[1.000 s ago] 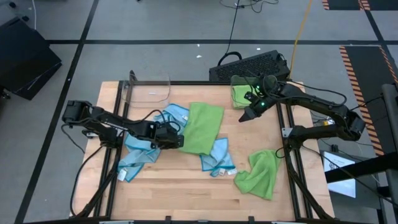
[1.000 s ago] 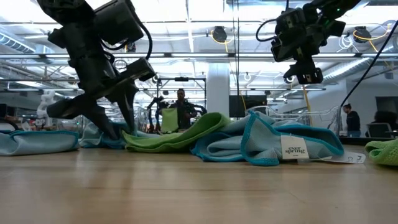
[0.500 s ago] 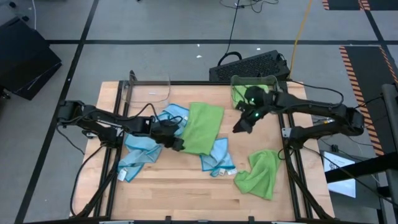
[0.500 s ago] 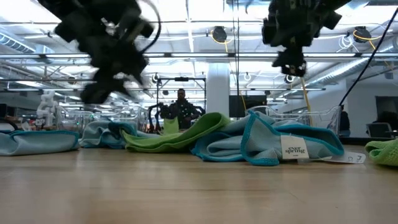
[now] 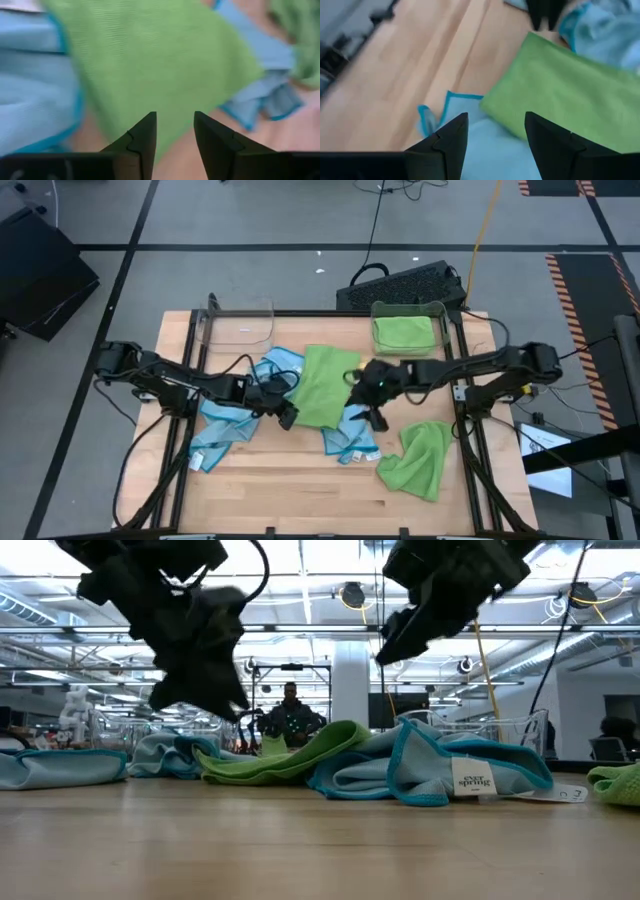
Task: Sort microfiber towel by color & place in baskets
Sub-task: Fold the left green towel
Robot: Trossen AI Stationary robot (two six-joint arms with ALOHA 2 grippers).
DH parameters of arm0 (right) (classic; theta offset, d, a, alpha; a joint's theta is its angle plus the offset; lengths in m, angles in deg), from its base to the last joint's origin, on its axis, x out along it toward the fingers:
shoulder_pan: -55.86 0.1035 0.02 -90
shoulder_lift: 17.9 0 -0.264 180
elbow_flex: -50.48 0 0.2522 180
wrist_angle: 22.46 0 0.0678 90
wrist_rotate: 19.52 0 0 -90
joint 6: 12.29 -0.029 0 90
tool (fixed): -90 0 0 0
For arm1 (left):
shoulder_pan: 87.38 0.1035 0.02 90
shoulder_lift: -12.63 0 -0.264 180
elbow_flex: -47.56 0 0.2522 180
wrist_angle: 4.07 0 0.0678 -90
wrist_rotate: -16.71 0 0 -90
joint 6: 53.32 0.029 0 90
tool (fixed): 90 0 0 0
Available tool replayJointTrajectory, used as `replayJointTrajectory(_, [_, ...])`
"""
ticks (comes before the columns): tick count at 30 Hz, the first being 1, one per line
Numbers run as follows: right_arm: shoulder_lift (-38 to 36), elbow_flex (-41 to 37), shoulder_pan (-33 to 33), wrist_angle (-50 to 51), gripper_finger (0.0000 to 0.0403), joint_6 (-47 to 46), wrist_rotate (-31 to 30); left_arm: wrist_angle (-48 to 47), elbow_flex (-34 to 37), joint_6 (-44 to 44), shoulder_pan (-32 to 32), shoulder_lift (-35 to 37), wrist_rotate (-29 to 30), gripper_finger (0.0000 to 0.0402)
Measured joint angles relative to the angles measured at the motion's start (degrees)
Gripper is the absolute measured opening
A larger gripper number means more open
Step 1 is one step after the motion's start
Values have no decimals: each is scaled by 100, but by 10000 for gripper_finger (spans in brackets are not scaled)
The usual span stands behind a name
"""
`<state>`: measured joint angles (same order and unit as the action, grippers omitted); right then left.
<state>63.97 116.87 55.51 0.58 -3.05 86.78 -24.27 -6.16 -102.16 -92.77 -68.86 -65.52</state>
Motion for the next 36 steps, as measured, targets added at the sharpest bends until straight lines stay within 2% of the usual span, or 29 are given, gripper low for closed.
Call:
replayJointTrajectory(3, [333,0,283,-302,189,854,-244,-482,2,31,58,-11,271,144])
replayJointTrajectory(5, [530,-2,472,-520,189,1311,-443,-432,2,65,129,-115,365,144])
replayJointTrajectory(8, [819,-2,692,-989,181,1704,-520,-305,3,225,220,-160,388,145])
replayJointTrajectory(13, [1259,-2,954,-1472,162,2130,-1247,-208,7,335,280,-362,372,145])
replayJointTrajectory(20, [1460,-5,985,-1778,159,2342,-1779,-258,0,273,291,-390,318,145])
replayJointTrajectory(27, [1455,-182,1061,-1630,159,2342,-1450,-293,0,400,291,-394,270,145])
replayJointTrajectory(32, [1461,-463,1097,-2261,165,2343,-1772,-288,0,506,291,-394,267,145])
replayJointTrajectory(36, [1459,-476,1088,-2389,180,2442,-1800,-288,0,523,291,-394,264,145])
